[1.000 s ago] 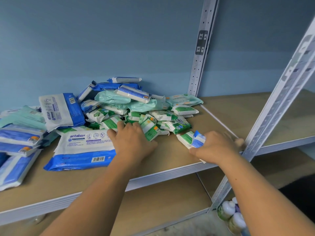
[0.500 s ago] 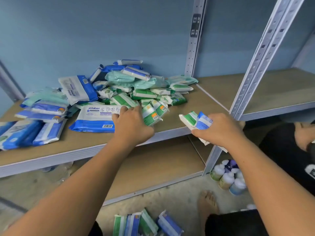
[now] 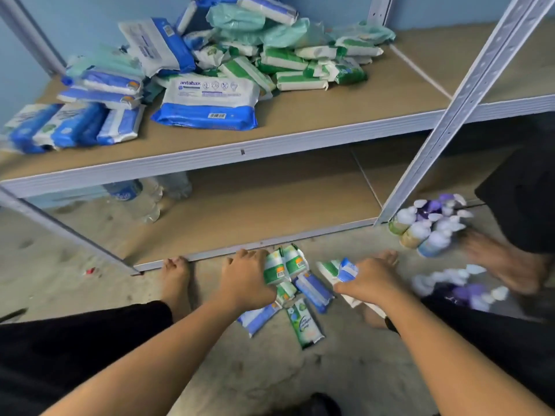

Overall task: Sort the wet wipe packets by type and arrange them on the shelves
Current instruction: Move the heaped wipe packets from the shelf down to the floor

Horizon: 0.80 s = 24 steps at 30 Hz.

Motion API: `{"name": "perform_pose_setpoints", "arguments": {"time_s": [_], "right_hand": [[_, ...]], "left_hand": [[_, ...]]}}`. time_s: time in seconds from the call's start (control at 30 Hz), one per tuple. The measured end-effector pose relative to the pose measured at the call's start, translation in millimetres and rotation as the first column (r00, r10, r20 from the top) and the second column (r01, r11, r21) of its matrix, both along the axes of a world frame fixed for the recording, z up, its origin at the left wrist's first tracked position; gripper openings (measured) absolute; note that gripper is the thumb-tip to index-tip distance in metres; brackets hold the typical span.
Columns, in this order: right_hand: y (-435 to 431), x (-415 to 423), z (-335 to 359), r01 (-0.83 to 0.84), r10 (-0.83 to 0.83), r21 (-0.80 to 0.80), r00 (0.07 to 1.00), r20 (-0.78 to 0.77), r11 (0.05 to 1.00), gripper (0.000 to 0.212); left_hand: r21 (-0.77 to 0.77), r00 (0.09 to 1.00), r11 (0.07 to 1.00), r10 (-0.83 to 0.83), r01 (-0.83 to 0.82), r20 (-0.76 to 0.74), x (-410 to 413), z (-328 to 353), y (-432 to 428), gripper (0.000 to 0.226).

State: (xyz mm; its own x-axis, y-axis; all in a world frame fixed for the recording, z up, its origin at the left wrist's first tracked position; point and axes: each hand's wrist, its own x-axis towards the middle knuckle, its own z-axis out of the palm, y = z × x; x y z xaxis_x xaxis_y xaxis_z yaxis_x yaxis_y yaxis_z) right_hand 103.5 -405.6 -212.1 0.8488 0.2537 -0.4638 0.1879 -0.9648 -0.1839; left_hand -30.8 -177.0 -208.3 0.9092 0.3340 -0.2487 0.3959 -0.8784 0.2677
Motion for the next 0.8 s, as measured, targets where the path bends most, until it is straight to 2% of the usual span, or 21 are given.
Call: {"name": "perform_pose_setpoints", "arguments": {"time_s": [0.13,0.23,0.3,0.47,0.53,0.67,0.8], "right_hand": [[-4,-31,-59,0.041,-0.052,-0.060,0.978,-0.200,0.997,0.058],[-4,-54,-96,0.071,-0.101,-0.129,0.964,-0.247,0.989,0.051],[-4,-67,-118,0.108,-0.148,-0.170,0.957,-0.251,0.980,0.051],[-3,-67,-139,0.114,-0.168,-0.192,0.942,-0.291,0.975,0.036],[1,-56,-139,0.096,-0.156,-0.191,0.930,-0.332,0.977,0.038],[6,-40,-147,0.126,-0.173,-0.151,0.921,-0.349,0.980,0.041],[18,-26,-159,0.197,-0.206,-0.061,0.931,-0.302,0.979,0.049]], "left_hand": [[-0.087,0.953,0.981,0.143,-0.172,-0.266,-31,-79,-15,0.048],[-0.124,0.897,0.955,0.200,-0.268,-0.394,-51,-126,-30,0.050],[-0.122,0.876,0.957,0.185,-0.264,-0.446,-63,-147,-37,0.056],[-0.082,0.891,0.991,0.058,-0.106,-0.451,-62,-167,-38,0.069],[-0.105,0.894,0.992,0.018,-0.073,-0.448,-54,-173,-37,0.072],[-0.164,0.908,0.980,0.031,-0.109,-0.417,-43,-182,-35,0.080],[-0.156,0.958,0.977,0.096,-0.142,-0.270,-26,-192,-29,0.080]]}}
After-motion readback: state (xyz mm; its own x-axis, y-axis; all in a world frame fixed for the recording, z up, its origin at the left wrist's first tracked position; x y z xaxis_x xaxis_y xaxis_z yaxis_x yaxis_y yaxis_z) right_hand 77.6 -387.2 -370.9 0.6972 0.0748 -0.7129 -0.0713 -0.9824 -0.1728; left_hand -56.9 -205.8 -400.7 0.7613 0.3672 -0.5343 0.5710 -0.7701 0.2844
